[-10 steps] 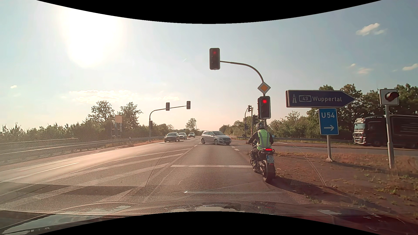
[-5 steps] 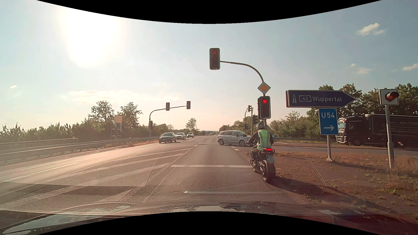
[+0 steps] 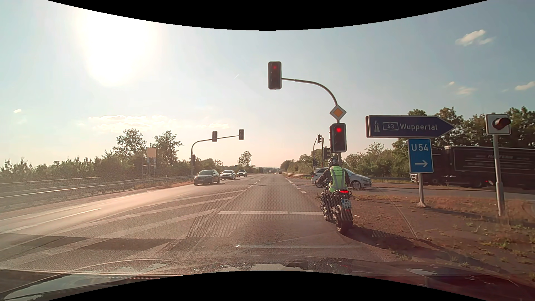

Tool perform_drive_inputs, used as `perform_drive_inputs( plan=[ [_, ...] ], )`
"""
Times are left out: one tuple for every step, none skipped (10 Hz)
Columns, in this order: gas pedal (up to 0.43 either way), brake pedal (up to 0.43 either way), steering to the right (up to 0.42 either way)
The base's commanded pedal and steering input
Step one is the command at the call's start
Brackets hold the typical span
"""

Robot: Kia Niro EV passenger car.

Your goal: Follow the waypoints while adhering to traffic rules and regulations

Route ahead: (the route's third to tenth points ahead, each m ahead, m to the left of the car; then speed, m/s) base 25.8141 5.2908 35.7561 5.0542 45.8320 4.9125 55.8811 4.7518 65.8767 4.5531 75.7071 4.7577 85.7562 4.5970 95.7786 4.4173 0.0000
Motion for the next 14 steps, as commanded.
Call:
perform_drive_inputs(
  plan=[
    [0.000,0.000,0.002],
    [0.000,0.000,0.001],
    [0.000,0.000,0.002],
    [0.000,0.000,0.001],
    [0.000,0.000,0.002],
    [0.000,0.000,0.002],
    [0.000,0.000,0.001],
    [0.000,0.000,0.002],
    [0.000,0.000,0.001],
    [0.000,0.000,0.001],
    [0.000,0.000,0.002],
    [0.000,0.000,0.001],
    [0.000,0.000,0.001],
    [0.000,0.000,0.001]
  ],
)
